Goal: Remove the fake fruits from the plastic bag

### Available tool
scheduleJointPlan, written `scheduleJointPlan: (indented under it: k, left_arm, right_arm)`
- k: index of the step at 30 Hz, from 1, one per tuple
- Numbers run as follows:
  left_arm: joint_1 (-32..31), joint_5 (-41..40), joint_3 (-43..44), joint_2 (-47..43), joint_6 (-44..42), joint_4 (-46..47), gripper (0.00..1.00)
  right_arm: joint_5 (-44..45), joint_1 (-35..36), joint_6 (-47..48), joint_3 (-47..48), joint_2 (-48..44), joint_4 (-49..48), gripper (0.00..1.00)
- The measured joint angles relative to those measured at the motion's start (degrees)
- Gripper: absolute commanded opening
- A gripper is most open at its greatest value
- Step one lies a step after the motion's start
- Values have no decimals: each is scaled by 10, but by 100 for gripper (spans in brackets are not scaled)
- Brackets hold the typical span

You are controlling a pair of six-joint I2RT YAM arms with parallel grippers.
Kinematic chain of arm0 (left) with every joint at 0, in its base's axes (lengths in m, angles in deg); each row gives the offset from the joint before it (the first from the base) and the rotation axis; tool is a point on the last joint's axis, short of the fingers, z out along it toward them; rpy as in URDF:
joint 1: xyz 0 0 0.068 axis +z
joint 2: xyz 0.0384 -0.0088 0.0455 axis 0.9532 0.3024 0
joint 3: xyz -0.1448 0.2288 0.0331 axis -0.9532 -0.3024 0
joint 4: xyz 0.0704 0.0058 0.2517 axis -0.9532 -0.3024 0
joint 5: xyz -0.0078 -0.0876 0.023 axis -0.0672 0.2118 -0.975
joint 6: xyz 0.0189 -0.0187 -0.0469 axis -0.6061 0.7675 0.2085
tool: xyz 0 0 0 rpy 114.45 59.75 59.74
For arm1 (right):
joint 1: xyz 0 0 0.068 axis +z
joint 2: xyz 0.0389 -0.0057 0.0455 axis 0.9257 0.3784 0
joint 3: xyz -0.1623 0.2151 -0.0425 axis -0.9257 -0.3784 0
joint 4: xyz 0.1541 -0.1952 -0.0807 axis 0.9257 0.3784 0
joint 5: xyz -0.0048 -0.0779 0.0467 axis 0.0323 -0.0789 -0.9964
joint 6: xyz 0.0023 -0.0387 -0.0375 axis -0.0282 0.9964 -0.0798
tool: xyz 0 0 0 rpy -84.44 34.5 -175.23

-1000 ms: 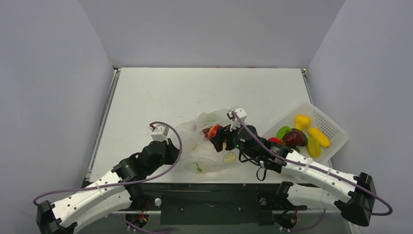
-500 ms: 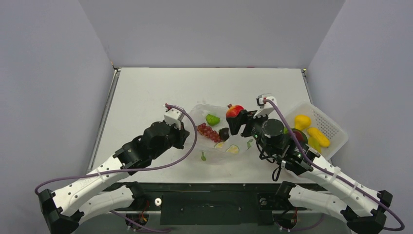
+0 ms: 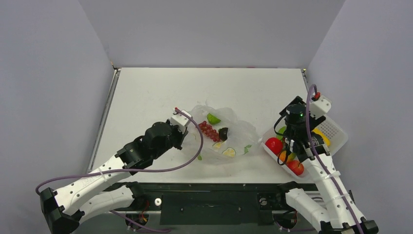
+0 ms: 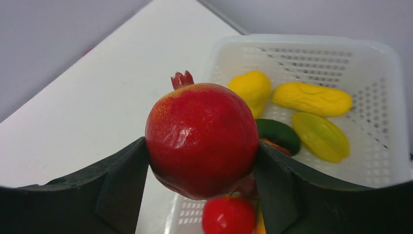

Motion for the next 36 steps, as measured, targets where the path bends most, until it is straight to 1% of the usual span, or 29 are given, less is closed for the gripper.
scheduleJointPlan:
  k: [6,10,11,13,14,15,16,17,18,20,21,22,23,24,26,29,36]
  left_arm:
    - [4,23,-4,0,-22,1,0]
    - [14,38,-4,0,-25,2,0]
    - [17,42,-4,0,-25,2,0]
    - [24,51,-4,1,-25,2,0]
    - [26,56,-4,1,-25,2,0]
    - [28,60,-4,2,-25,2,0]
    - [30,63,-4,3,-25,2,0]
    - [30,65,-4,4,-25,2,0]
    - [31,67,-4,5,-25,2,0]
    - [34,72,-4,6,-25,2,0]
    - [35,74,-4,7,-25,2,0]
    - [37,76,-4,7,-25,2,0]
    - [39,78,-4,7,-25,2,0]
    - [41,80,-4,8,-25,2,0]
    - [44,82,-4,8,-25,2,0]
    - [47,88,-4,11,-25,2,0]
    - [49,99,-4,17,-25,2,0]
  right_arm:
    - [9,-160,-30,-67,17,8,0]
    - [-23,-250,-37,-102,48,-4,1]
    - [-32,-269,-38,-108,59,-10,3]
    - [-48,-294,-38,-117,82,-21,10]
    - [-54,-301,-37,-119,90,-24,19]
    - [-63,-309,-36,-119,103,-30,23]
    - [-68,-314,-35,-120,111,-34,31]
    - [-75,-319,-35,-120,119,-40,36]
    - [-80,-323,-33,-120,124,-45,46]
    - [-91,-326,-31,-122,131,-55,59]
    - [-94,-328,-31,-122,132,-57,62]
    - [-97,-329,-30,-123,134,-61,69]
    - [-99,-329,-29,-123,135,-62,72]
    - [-101,-329,-28,-123,136,-65,78]
    - [-105,-329,-26,-124,136,-68,83]
    - [-107,-329,-23,-124,135,-72,88]
    - [-104,-327,-14,-126,113,-75,89]
